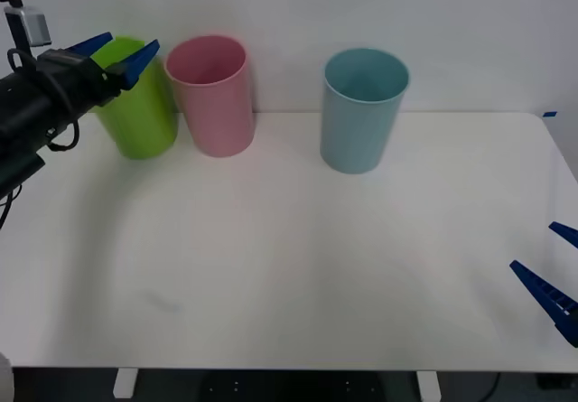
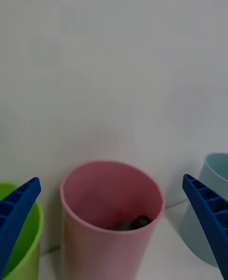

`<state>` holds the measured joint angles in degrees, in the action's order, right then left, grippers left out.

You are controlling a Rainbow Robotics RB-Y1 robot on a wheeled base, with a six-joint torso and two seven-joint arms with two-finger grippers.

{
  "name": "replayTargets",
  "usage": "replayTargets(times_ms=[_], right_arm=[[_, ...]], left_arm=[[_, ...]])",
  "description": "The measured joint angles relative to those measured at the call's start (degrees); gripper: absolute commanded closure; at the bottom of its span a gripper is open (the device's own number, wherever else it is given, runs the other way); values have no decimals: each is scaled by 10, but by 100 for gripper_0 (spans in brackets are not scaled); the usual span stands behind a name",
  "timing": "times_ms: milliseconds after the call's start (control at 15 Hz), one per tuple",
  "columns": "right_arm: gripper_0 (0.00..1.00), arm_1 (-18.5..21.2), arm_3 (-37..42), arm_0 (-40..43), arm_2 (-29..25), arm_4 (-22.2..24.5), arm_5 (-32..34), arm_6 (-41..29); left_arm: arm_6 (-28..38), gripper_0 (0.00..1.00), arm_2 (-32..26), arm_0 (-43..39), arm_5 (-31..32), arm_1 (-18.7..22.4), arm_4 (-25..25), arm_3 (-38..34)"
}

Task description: Grasp the object on the table and drop it into the matching bin: aluminum can to the light blue bin, PET bottle to the pink bin.

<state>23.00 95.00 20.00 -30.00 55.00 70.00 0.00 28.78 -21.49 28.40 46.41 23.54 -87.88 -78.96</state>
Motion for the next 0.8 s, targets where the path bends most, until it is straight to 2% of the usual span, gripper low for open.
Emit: replayTargets(times_ms=[467, 667, 800], right_arm=[[0, 0, 0, 0, 0, 0, 0, 0], [0, 0, 0, 0, 0, 0, 0, 0], [0, 0, 0, 0, 0, 0, 0, 0]], left_arm=[[-42, 0, -43, -157, 47, 20, 104, -107], [-96, 0, -56, -213, 66, 51, 160, -115], [-115, 0, -83, -240, 102, 68, 174, -114]])
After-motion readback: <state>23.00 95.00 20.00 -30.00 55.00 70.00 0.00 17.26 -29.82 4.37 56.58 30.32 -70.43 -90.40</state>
